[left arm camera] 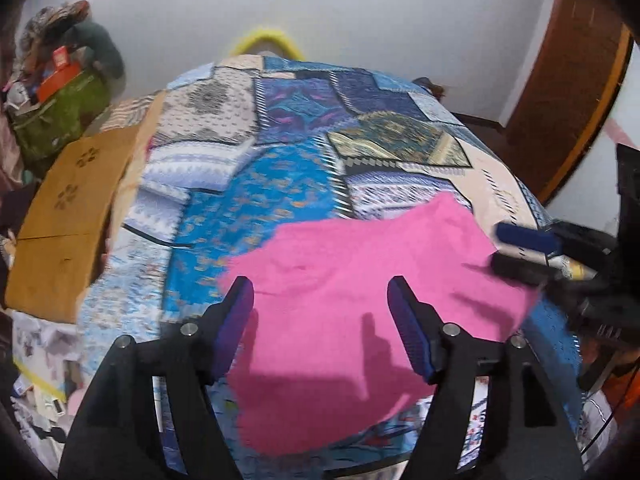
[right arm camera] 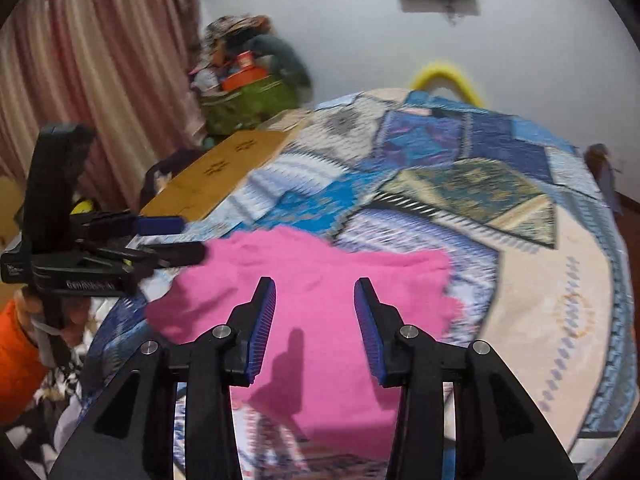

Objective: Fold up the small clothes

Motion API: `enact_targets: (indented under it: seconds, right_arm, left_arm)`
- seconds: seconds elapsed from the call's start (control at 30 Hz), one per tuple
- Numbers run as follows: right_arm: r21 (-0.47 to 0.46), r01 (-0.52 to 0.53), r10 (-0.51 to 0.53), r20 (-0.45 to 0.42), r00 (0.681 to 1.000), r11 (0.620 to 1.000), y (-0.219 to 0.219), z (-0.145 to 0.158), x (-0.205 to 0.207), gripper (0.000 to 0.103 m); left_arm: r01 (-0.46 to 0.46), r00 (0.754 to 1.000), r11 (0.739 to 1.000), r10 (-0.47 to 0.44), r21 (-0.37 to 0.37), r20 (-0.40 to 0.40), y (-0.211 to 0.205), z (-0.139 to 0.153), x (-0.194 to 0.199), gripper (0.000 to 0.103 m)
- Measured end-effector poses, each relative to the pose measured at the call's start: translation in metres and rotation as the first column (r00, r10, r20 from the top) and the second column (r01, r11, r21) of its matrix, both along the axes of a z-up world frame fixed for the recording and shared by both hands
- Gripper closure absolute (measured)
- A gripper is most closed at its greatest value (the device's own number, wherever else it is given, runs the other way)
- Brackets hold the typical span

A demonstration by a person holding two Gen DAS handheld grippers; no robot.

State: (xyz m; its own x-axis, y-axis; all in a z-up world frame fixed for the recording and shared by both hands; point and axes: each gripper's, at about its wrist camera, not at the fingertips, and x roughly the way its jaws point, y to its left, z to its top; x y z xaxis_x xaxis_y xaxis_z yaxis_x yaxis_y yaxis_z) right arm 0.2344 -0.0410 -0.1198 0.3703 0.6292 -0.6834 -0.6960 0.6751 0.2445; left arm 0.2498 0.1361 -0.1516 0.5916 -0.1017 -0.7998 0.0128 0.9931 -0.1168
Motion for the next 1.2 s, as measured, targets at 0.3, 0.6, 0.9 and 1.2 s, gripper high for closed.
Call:
enact_targets:
  seconds: [0.3, 0.6, 0.9, 1.2]
  right_arm:
    - [-0.002, 0.013, -0.013, -0.112, 0.994, 1.0, -0.009, -0.048, -0.006, 0.066]
    - [-0.045, 0.131, -0.135, -0.11, 0.985, 0.99, -0.063, -0.045, -0.012, 0.058]
    - [0.055, 0.187, -0.191, 0.082, 0.978, 0.981, -0.084, 0.044, -0.048, 0.058]
    - [0.268, 0.119, -0.211, 0.346, 0.914, 0.956, -0.094, 0.154, -0.141, 0.058]
  left_arm:
    - [-0.018, 0.995, 1.0, 0.018, -0.001, -0.1, 0.005, -0.051, -0.016, 0.034]
    - [-0.111, 0.99, 0.994, 0.11, -0.006, -0.086, 0.037, -0.043, -0.057, 0.033]
    - [-0.125, 0.975, 0.992, 0.118, 0.023, 0.19, 0.005, 0.068, -0.104, 0.033]
    - [-0.108, 0.851, 0.993, 0.068, 0.047, 0.521, -0.057, 0.182, -0.194, 0.033]
